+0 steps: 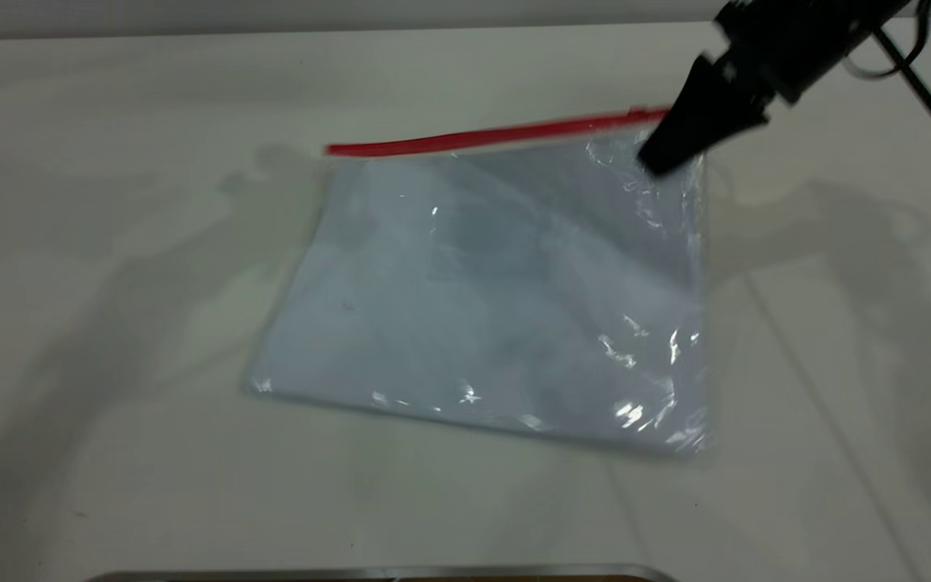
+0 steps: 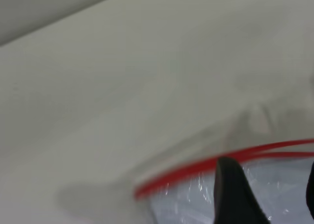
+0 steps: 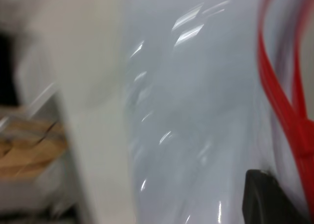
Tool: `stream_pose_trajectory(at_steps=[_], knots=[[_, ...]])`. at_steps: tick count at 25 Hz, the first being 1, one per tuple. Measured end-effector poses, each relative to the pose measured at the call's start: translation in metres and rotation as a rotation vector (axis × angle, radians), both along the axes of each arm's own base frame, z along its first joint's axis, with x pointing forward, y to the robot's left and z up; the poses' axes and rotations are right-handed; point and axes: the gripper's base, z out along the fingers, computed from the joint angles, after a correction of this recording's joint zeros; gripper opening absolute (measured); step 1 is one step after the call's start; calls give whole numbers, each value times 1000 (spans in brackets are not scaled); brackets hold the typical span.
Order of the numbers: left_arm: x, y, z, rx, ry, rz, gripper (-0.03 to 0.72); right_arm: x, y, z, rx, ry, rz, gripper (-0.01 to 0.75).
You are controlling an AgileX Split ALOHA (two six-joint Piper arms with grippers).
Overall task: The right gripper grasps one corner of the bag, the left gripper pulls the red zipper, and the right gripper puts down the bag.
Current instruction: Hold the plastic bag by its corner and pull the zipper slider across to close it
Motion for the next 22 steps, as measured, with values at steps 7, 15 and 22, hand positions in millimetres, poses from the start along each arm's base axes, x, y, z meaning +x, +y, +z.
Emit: stream_pose_trajectory(at_steps=[7, 15, 22], knots=[[29, -33, -38, 19, 34, -153, 425, -4, 34, 16, 134, -26, 71, 34], [45, -69, -70, -23, 118, -537, 425, -8, 48, 15, 126, -32, 105, 34], [36, -93, -62, -215, 159, -738, 425, -7, 47, 15, 121, -37, 101, 34]])
